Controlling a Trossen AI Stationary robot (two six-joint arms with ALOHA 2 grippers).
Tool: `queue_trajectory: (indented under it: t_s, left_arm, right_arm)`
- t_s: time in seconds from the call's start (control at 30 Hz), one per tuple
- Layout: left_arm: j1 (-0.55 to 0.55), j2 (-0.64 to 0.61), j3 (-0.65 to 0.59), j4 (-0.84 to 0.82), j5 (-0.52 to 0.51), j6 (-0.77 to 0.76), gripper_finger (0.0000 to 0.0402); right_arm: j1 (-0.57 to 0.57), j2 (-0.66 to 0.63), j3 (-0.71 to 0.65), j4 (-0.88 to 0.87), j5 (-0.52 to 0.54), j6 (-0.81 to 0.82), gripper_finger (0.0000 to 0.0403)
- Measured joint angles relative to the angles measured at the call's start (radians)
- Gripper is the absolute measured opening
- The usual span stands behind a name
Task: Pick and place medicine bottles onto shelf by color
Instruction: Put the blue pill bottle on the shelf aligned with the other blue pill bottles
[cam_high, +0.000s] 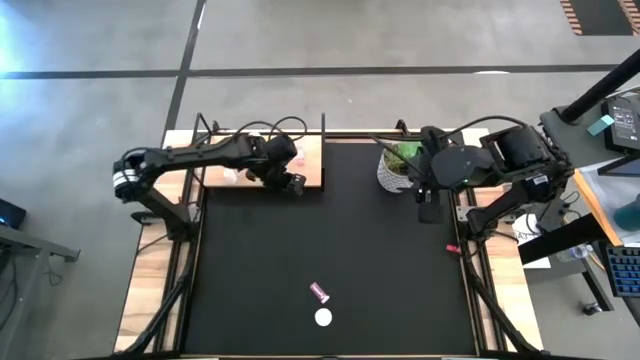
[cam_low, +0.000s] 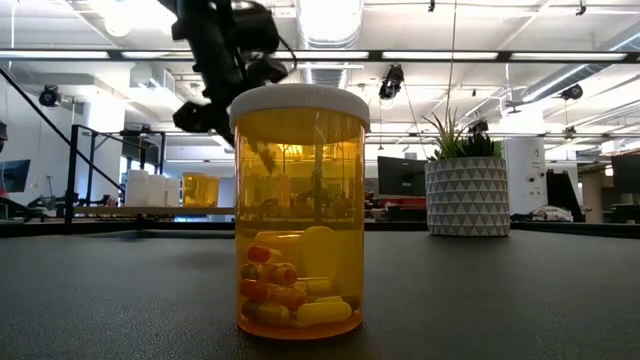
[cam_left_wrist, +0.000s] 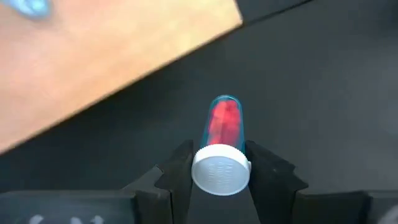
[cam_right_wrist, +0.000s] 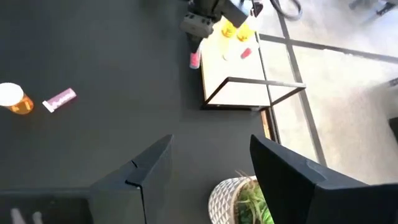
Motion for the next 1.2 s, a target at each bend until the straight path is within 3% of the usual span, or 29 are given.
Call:
queue_trajectory:
  t_s: [0.1, 0.37, 0.77, 1.2]
  left_arm:
    - [0.041, 0.031, 0.000, -0.014, 0.070, 0.009, 0.0118]
    - [0.130, 0.083, 0.086, -0.130, 0.069, 0.173, 0.0118]
    - [0.173, 0.262, 0.331, -0.543, -0.096, 0.426, 0.0118]
    - [0.174, 0.397, 0.460, -0.566, -0.166, 0.558, 0.0118]
  right_arm:
    - [0.000, 0.000, 0.000, 0.003, 0.000, -0.018, 0.0203]
    - [0.000, 0.001, 0.000, 0.003, 0.003, -0.016, 0.0203]
    - [-0.001, 0.001, 0.000, 0.002, 0.174, -0.042, 0.0203]
    - [0.000, 0.001, 0.000, 0.002, 0.174, -0.042, 0.0203]
